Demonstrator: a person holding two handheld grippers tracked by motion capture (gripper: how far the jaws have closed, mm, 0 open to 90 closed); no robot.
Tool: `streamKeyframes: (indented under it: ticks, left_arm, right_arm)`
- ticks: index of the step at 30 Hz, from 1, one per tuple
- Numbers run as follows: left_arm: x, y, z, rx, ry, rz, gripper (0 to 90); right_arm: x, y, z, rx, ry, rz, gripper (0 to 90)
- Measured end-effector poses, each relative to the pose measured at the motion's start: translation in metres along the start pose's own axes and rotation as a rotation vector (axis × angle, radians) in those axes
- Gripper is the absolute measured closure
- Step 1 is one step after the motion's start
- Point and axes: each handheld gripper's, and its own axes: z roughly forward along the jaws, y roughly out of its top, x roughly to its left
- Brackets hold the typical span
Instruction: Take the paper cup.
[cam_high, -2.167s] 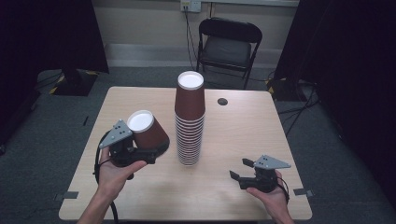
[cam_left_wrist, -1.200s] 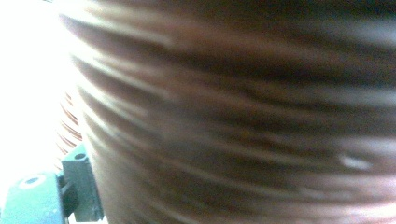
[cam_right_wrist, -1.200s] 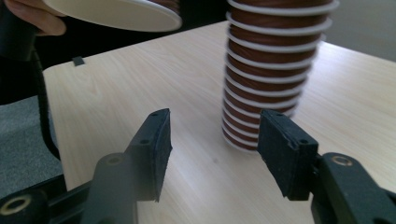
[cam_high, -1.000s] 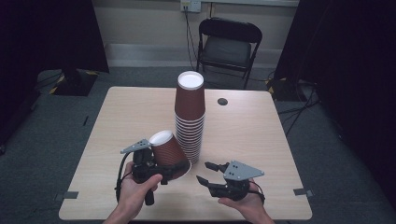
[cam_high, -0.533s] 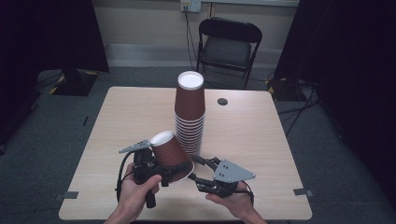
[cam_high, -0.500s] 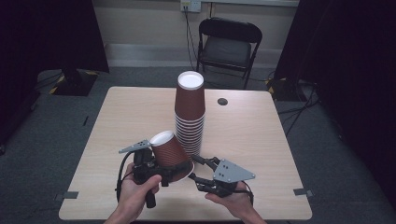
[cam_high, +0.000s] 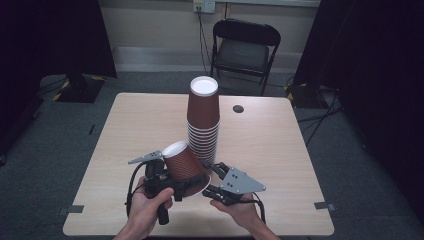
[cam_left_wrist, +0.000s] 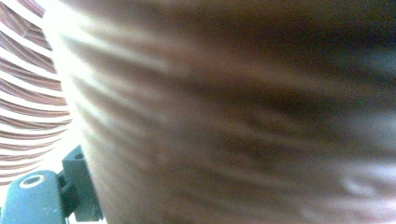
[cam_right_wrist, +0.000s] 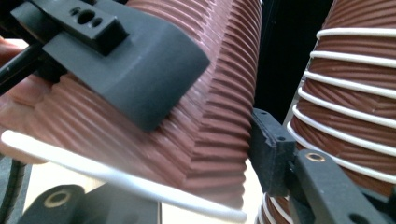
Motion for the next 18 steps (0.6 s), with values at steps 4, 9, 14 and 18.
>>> streamKeyframes:
  ticks: [4,9,14,18]
  left_arm:
    - [0.0010,-0.0005,0.0005,-0.012,-0.020,-0.005,10.5]
    - [0.0022,-0.0022,0.0021,-0.030,-0.043,-0.010,10.0]
    - [0.0028,-0.0030,0.0053,-0.059,-0.089,-0.014,9.4]
    - [0.0037,-0.0023,0.0049,-0.057,-0.102,-0.010,9.4]
  right_arm:
    - [0.0008,-0.0010,0.0010,-0.021,-0.020,0.005,64.4]
    - [-0.0007,-0.0017,-0.0001,-0.035,-0.047,0.007,72.9]
    - [-0.0019,0.0000,-0.0035,-0.059,-0.093,0.004,81.1]
    - [-0.0022,0.0012,-0.0058,-0.062,-0.095,0.004,82.1]
